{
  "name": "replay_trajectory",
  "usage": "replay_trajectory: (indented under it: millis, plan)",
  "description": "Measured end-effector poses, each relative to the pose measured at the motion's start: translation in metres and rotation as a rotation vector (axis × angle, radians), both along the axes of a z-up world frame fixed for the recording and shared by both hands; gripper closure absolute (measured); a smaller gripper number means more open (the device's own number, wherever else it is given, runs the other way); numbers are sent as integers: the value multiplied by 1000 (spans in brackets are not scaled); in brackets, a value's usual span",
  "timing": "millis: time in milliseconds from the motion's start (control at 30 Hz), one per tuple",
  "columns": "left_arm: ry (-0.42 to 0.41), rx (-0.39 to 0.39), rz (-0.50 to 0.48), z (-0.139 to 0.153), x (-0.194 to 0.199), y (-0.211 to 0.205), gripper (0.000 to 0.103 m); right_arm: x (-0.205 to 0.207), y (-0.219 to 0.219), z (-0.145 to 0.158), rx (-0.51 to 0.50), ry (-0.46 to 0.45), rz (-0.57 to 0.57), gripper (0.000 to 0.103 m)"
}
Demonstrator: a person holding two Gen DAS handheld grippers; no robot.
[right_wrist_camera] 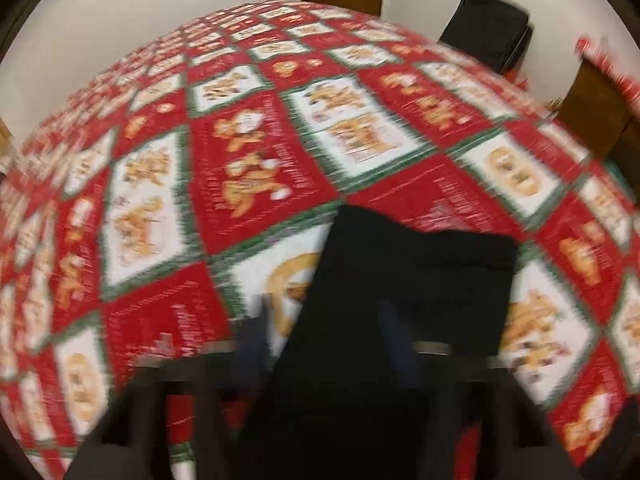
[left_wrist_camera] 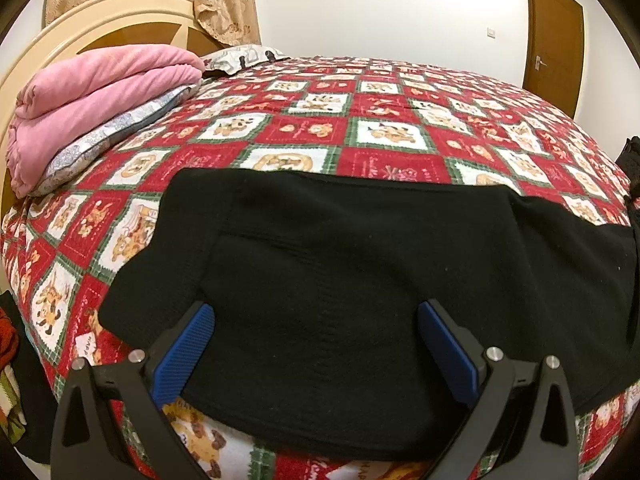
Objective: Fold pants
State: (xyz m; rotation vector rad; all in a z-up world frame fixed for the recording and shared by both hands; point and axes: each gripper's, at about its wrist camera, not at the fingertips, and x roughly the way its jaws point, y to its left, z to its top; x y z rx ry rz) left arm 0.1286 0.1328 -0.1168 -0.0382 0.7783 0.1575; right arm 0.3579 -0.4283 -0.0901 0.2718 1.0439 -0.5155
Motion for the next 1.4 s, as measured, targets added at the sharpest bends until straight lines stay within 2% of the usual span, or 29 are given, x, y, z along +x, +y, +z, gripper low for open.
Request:
replay_trajectory:
  millis: [67, 133, 233, 333, 433, 533, 633, 733, 800, 867, 933, 967, 1033, 1067, 1133, 1167, 1200, 1233, 1267, 1400]
  plan:
    - [0, 0, 0, 0, 0, 0, 0, -10, -11, 1, 65, -20, 1, 97]
    - [1, 0, 0, 0, 0, 0, 0, -29, -30, 14, 193, -96, -18, 98]
    - [0, 0, 1, 0, 0, 0, 0, -68, -43, 44, 302, -250, -5, 98]
    - [0, -1, -1, 0, 0, 0, 0, -139, -58, 84, 373, -429, 2, 98]
    - [-1, -1, 0, 1, 0, 0, 0, -212, -75, 107, 448, -561, -36, 98]
    - [-4, 1, -9, 0, 1, 0, 0, -274, -88, 108, 472, -612, -91, 98]
    - [1, 0, -29, 1, 3, 1, 0, -330, -102, 83, 498, -610, -158, 98]
    - [18, 3, -49, 3, 6, 1, 0, -351, -116, 48, 574, -600, -197, 98]
    - [27, 13, -57, 5, 6, 1, 0, -355, -120, 31, 588, -598, -181, 98]
    - [32, 44, -64, 11, 5, -3, 0, -358, -123, 34, 617, -606, -163, 97]
    - [8, 76, -88, 20, -2, -10, 0, -363, -134, 39, 650, -604, -215, 97]
    - [-13, 87, -101, 26, -6, -15, 0, -371, -142, 45, 631, -622, -275, 96]
    - [-48, 85, -138, 37, -15, -26, 0, -385, -144, 62, 547, -652, -321, 93]
    - [-57, 69, -159, 42, -19, -32, 0, -393, -136, 78, 452, -651, -314, 93]
    - [-72, 23, -221, 51, -26, -49, 0, -395, -115, 96, 387, -655, -216, 91]
    - [-78, 8, -253, 54, -29, -58, 0, -390, -96, 99, 411, -640, -112, 78]
    - [-81, -1, -284, 57, -31, -68, 0, -383, -81, 99, 444, -612, -42, 54]
    - [-81, -13, -327, 59, -35, -81, 0, -373, -59, 94, 494, -555, 52, 42]
    - [-78, -23, -358, 60, -37, -91, 0, -367, -44, 89, 520, -522, 98, 35]
    - [-60, -73, -477, 61, -53, -132, 0, -347, 2, 66, 599, -488, 197, 35]
